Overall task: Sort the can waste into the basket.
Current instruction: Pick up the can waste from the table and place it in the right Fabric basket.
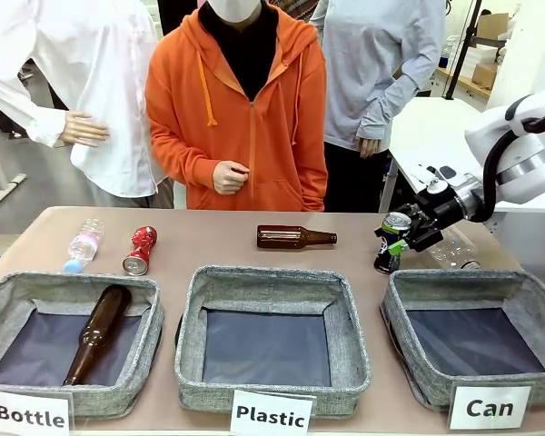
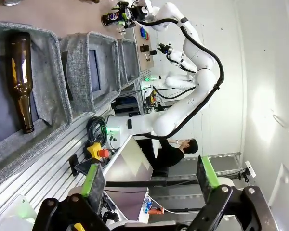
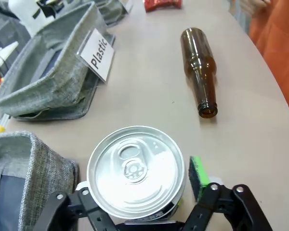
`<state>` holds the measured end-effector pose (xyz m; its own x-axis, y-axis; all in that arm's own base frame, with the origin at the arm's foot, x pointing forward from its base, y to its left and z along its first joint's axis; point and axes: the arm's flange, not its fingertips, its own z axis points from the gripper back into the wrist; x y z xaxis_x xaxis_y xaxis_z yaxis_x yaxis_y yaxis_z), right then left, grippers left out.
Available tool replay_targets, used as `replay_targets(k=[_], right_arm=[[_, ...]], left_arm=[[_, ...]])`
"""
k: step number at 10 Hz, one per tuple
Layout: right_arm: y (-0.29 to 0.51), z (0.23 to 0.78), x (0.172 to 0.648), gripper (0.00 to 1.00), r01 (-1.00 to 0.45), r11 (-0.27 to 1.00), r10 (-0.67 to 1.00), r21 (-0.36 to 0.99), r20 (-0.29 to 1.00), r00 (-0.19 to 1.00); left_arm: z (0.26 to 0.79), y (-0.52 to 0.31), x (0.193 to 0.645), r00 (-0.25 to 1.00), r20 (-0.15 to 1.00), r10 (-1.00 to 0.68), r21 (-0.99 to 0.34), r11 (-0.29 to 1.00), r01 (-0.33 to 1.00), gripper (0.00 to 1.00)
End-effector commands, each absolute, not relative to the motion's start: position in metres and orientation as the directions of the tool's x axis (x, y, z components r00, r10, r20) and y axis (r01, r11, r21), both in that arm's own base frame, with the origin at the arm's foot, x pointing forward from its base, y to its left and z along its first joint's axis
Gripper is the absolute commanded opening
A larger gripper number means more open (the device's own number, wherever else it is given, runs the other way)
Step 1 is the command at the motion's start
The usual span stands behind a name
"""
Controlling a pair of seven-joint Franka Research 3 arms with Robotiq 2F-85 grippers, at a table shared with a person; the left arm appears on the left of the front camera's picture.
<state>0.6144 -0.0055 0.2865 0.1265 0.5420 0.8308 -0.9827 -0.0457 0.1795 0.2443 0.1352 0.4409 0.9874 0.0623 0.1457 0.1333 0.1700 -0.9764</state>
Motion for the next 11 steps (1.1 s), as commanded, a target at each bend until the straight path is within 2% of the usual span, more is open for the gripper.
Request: replay_targets(k=[1,2,3,7,9,11], right_arm=[[-0.009,0.291,0.623,0.0,-0.979,-0.061,0.547,0.195,0.827,0.13],[-0.009,0.29,0.622,0.36,-0.977,-0.064,0.546,0.204,0.826,0.137],[-0.009,0.291,0.622,0.0,-0.978,-0.061,0.543,0.2,0.829,0.136],[-0.004,0.331,0.597,0.0,-0.984,-0.11,0.508,0.139,0.859,0.064],[0.007,0.383,0.561,0.0,-0.984,-0.159,0.517,0.085,0.856,-0.01],[0.017,0.434,0.507,0.0,-0.962,-0.245,0.536,0.123,0.844,-0.028]], left_arm=[[0.444,0.134,0.242,0.989,0.136,0.055,-0.978,0.166,0.125,1.0],[0.444,0.134,0.242,0.989,0.136,0.055,-0.978,0.166,0.125,1.0],[0.444,0.134,0.242,0.989,0.136,0.055,-0.978,0.166,0.125,1.0],[0.444,0.134,0.242,0.989,0.136,0.055,-0.978,0.166,0.125,1.0],[0.444,0.134,0.242,0.989,0.136,0.055,-0.978,0.166,0.125,1.0],[0.444,0.134,0.242,0.989,0.136,0.055,-0.978,0.166,0.125,1.0]])
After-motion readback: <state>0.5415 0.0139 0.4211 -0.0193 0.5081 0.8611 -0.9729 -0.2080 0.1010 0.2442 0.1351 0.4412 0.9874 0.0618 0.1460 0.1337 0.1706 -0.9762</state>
